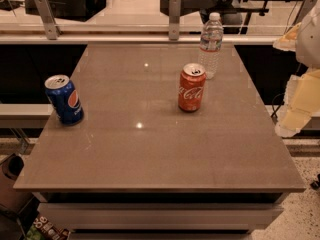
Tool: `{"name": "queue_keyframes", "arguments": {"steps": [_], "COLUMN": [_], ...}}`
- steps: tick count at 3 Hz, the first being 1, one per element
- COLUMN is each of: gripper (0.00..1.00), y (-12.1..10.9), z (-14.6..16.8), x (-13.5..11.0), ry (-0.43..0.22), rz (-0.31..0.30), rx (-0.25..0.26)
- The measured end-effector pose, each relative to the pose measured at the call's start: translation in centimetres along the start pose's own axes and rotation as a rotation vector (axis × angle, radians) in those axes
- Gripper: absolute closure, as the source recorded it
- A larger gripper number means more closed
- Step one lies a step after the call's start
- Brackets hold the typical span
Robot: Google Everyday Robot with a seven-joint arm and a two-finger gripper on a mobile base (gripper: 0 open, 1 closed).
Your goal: Move water bottle near pepsi can
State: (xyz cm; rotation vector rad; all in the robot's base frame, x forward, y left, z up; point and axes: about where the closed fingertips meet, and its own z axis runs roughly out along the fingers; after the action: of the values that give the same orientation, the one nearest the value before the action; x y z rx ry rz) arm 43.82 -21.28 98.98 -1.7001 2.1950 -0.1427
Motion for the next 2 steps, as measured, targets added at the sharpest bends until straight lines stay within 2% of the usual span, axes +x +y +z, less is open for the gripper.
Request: {"name": "queue_keyframes", "arguments": {"steps": [1, 2], "gripper": [0.00, 0.00], "y": [0.0, -1.5], "z": [0.0, 0.0], "x": [0.0, 0.0], "ry": [0.000, -0.040], "rz": [0.000, 0.011], "rx": [0.000, 0.032]}}
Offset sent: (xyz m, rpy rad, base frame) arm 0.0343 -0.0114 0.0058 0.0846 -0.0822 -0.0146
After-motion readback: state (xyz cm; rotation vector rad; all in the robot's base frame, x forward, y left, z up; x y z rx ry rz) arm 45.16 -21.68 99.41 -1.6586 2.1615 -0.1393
